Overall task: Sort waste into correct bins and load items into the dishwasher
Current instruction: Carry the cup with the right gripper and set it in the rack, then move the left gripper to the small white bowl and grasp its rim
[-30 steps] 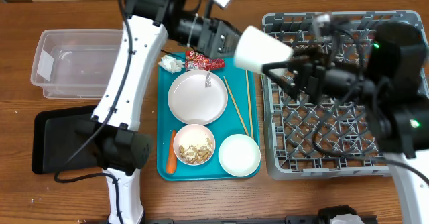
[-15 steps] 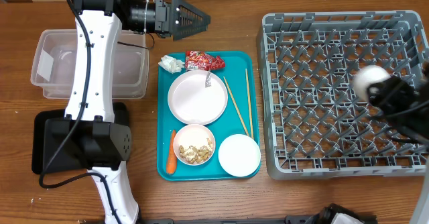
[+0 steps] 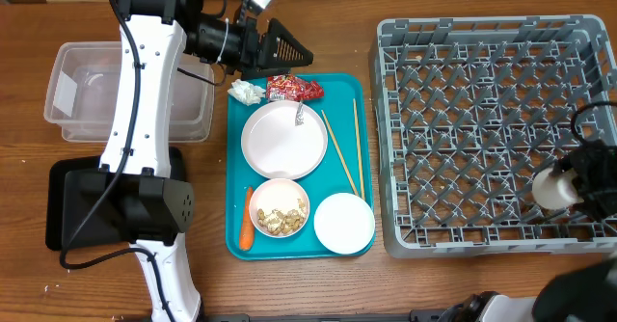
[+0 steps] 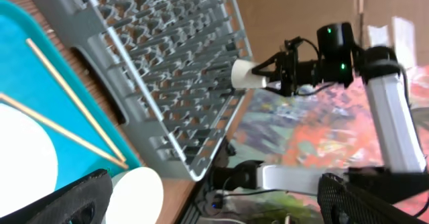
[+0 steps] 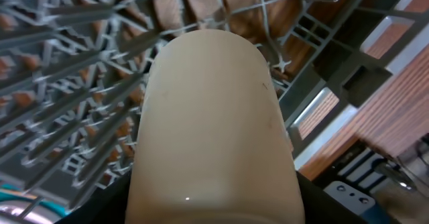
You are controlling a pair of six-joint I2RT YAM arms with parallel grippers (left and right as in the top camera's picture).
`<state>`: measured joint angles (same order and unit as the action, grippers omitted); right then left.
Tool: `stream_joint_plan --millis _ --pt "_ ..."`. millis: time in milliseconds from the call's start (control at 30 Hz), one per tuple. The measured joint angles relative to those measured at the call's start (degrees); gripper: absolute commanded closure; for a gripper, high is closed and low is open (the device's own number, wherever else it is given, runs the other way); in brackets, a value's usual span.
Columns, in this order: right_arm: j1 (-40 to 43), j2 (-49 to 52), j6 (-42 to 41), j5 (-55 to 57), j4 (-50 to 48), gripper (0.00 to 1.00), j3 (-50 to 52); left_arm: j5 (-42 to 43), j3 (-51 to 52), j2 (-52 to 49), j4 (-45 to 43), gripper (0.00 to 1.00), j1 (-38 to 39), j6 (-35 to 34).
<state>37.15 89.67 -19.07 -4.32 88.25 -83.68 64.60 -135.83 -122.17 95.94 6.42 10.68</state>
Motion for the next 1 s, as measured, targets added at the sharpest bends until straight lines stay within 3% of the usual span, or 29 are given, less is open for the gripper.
stream_joint_plan --millis 167,567,800,1000 --pt "0.00 2.12 -0.61 0.76 0.98 0.27 0.00 -1.84 0.00 0.00 0.63 0.00 0.00 0.70" --pt "0.00 -0.07 -0.61 0.31 1.07 0.20 -0.57 -3.19 0.00 0.00 0.72 0.00 0.83 1.51" --pt "-0.02 -5.73 4.90 -7.67 -0.57 0.20 -1.01 -4.70 0.00 0.02 0.72 0.00 1.11 1.51" --pt "-1.81 -17.22 13.05 -23.15 -4.72 0.12 -3.32 -19.96 0.02 4.46 0.52 0.00 1.62 -0.09"
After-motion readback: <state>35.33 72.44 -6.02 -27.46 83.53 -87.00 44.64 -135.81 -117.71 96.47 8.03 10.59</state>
